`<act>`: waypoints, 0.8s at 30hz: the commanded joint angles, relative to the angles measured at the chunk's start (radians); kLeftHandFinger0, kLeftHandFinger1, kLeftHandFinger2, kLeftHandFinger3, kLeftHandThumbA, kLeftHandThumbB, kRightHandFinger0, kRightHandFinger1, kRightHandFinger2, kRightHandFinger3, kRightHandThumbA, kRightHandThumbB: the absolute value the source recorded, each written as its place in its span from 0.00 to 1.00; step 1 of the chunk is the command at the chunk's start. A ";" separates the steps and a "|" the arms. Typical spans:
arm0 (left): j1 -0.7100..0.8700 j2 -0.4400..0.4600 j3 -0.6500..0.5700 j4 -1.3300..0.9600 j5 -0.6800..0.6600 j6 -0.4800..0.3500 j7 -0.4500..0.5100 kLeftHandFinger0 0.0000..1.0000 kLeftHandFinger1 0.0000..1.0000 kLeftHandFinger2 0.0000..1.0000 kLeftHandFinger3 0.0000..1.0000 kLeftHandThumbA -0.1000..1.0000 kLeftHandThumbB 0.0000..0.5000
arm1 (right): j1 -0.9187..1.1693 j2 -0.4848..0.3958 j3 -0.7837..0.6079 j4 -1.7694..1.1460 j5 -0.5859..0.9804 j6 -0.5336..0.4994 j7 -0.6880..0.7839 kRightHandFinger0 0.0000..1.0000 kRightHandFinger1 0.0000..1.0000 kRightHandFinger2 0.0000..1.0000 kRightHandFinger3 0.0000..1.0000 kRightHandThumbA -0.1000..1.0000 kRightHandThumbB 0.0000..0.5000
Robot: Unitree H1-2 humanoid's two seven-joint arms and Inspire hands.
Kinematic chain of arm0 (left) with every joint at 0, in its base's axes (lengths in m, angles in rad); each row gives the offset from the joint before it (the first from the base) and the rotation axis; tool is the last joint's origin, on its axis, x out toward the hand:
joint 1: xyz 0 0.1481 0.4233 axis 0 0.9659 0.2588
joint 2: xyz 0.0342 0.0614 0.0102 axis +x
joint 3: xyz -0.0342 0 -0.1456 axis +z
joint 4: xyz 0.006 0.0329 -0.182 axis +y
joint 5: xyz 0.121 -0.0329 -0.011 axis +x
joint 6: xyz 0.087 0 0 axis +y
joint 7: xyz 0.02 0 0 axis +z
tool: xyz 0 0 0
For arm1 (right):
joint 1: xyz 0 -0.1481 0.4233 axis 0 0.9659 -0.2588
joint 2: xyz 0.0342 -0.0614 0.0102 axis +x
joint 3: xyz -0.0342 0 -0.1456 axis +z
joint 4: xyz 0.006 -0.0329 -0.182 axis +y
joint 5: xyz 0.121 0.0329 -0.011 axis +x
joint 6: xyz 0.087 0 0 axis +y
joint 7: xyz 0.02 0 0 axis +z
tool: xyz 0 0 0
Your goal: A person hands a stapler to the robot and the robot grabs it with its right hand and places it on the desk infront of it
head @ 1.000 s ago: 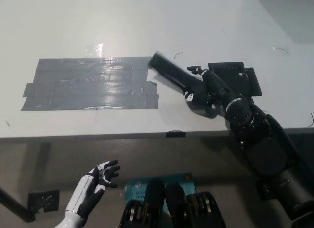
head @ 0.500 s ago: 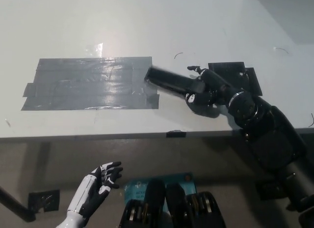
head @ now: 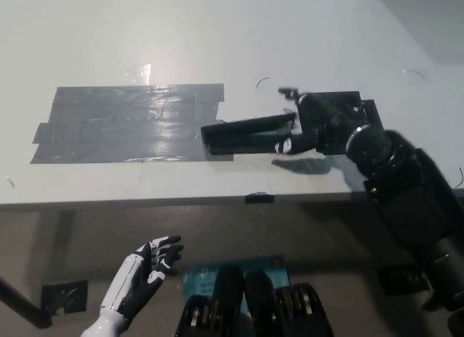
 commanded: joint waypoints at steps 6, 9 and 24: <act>-0.009 0.011 0.001 -0.024 -0.004 0.004 -0.014 0.64 0.74 0.74 0.76 0.79 0.93 | -0.085 -0.029 -0.169 -0.359 -0.021 -0.065 -0.153 1.00 1.00 1.00 1.00 1.00 0.89; -0.009 0.012 0.000 -0.024 -0.001 -0.002 -0.013 0.64 0.74 0.74 0.76 0.80 0.94 | -0.096 -0.040 -0.212 -0.458 -0.034 -0.027 -0.163 1.00 1.00 1.00 1.00 1.00 0.94; 0.012 0.001 -0.003 -0.018 0.001 -0.020 -0.002 0.64 0.75 0.76 0.78 0.85 0.98 | 0.153 -0.066 -0.371 -1.172 0.021 0.028 -0.038 1.00 1.00 1.00 1.00 1.00 0.81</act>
